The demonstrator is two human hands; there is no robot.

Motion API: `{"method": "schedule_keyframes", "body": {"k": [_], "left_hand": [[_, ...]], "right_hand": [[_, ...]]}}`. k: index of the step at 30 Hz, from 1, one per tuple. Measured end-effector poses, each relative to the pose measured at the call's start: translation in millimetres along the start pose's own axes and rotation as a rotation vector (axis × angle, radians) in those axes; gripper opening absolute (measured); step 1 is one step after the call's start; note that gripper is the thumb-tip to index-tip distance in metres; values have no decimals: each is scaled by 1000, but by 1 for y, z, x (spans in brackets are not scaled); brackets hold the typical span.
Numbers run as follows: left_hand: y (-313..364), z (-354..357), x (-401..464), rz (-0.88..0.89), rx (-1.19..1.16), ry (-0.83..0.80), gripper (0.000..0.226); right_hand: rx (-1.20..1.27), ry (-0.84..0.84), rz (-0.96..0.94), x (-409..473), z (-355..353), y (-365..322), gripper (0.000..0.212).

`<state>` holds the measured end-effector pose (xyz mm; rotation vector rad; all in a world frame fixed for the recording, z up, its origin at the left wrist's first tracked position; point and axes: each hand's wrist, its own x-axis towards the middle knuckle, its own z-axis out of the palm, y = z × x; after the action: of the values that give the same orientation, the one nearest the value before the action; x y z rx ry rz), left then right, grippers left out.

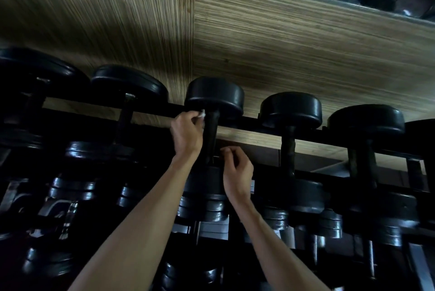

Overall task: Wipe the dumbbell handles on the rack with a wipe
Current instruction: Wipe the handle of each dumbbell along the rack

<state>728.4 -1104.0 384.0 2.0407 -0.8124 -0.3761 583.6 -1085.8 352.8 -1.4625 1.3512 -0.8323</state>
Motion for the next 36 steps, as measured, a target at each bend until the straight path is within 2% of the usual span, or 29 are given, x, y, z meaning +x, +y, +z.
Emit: {"method": "schedule_keyframes", "body": {"k": [3,8,10,14,20,25,27,30,32,34,36], "left_hand": [[2,5,2,18,-47,-79,18],[-14,-18,-9,125,-40,-323,16],[-16,-20,-9,103,-30,-372,14],[-6,-9,3,-13,-79,-339,7],[-14,-6,4,25,154,-431,22],[-9,-6,6,-28,132,-247,19],[-5,0,11,-82,51,-160,21],[-3,12,19,-205,-85,-141,17],[-12,19,23,-267,-209,-205,23],[-31,17,24,-269,-234,-318,30],[-44,6,21,-259,-185,-446,23]], "right_hand": [[28,-13,26,-1,0,0,23],[87,-8,41,-3,-1,-5,24],[98,-11,42,-3,-1,-6,24],[99,-35,45,-3,0,-7,24],[102,-55,43,-3,-1,-7,25],[110,-69,57,-5,-2,-8,25],[114,-62,63,-4,-2,-8,25],[115,-60,69,-3,-2,-7,25],[121,-64,68,-3,-2,-6,25],[126,-65,64,-4,-2,-7,25],[128,-59,64,-4,-2,-6,26]]}}
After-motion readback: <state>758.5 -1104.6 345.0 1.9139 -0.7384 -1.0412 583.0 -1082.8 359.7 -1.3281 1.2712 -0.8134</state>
